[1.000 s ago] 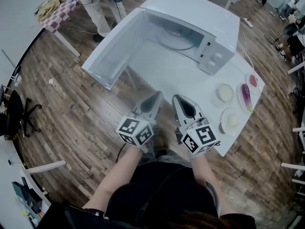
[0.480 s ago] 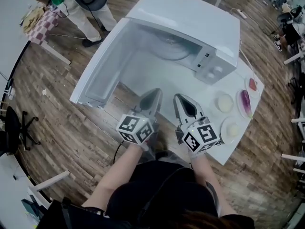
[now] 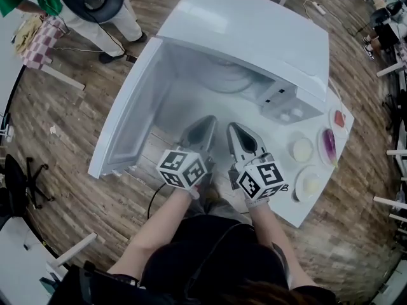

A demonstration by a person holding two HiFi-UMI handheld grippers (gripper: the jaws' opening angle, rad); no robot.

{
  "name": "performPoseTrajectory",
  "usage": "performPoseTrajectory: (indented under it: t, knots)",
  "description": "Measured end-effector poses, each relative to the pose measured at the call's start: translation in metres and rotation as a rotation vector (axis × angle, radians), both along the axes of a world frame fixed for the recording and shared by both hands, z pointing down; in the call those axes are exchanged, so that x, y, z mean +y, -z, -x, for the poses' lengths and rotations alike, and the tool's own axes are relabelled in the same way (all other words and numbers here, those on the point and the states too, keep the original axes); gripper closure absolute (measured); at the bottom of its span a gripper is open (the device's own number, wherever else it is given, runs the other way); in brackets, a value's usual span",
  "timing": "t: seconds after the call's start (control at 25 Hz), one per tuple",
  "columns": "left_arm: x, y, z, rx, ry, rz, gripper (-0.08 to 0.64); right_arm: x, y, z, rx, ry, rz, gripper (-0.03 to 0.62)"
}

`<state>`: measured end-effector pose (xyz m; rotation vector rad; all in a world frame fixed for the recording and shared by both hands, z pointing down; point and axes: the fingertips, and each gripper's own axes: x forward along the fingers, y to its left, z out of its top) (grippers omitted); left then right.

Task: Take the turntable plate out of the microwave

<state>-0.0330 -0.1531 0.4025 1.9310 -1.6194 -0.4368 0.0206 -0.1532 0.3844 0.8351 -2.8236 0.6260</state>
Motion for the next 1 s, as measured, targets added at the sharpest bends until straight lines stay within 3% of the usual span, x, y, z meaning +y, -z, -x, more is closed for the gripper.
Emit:
performPoseTrajectory:
  t: [0.6, 0.84, 1.0]
  knots:
    - [-0.048, -0.047, 0.029, 0.227, 0.049, 0.144, 0.546, -0.045, -0.045, 0.021, 0.072, -0.050, 0.127, 0.572]
    - [-0.063, -0.058, 0.036, 0.383, 0.065, 0.157, 0.473, -0.056, -0.055, 0.026, 0.083, -0.073, 0.153, 0.572]
    - [-0.071, -0.064, 0.038, 0.485, 0.077, 0.163, 0.460, -0.057, -0.061, 0.024, 0.086, -0.089, 0.169, 0.572]
